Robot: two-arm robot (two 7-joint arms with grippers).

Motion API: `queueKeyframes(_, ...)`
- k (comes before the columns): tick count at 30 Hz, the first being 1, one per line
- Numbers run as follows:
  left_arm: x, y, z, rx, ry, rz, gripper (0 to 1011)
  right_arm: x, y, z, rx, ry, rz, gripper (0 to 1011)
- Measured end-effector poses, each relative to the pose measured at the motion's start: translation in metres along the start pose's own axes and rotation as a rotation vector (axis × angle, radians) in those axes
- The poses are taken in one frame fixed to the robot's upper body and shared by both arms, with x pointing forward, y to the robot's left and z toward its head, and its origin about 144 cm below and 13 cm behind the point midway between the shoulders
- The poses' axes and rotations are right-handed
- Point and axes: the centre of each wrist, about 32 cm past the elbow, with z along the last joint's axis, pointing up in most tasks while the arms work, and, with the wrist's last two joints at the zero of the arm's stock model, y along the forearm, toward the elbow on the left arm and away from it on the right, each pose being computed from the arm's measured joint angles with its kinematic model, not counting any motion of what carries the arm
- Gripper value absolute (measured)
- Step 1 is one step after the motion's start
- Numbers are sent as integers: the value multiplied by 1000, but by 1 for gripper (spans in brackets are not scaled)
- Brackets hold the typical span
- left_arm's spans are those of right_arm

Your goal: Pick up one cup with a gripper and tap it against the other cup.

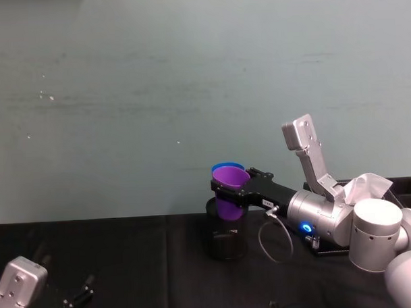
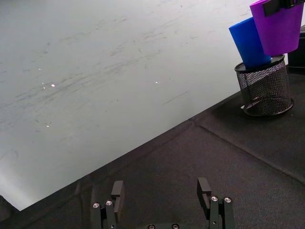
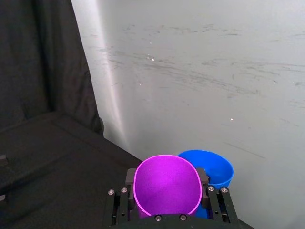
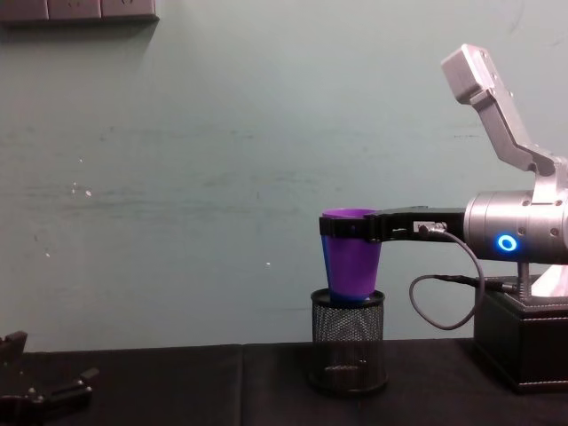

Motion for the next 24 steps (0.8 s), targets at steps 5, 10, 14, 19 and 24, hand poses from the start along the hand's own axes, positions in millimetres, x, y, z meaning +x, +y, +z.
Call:
queueKeyframes(5, 0, 0, 0, 0, 0, 0, 1000, 0, 0, 0, 0, 0, 0, 742)
queueKeyframes(10, 0, 0, 0, 0, 0, 0, 1000, 0, 0, 0, 0, 0, 0, 742)
queueKeyframes(14, 0, 0, 0, 0, 0, 0, 1000, 0, 0, 0, 0, 0, 0, 742)
queueKeyframes(19, 0, 0, 0, 0, 0, 0, 1000, 0, 0, 0, 0, 0, 0, 742)
queueKeyframes(24, 0, 0, 0, 0, 0, 0, 1000, 0, 0, 0, 0, 0, 0, 742)
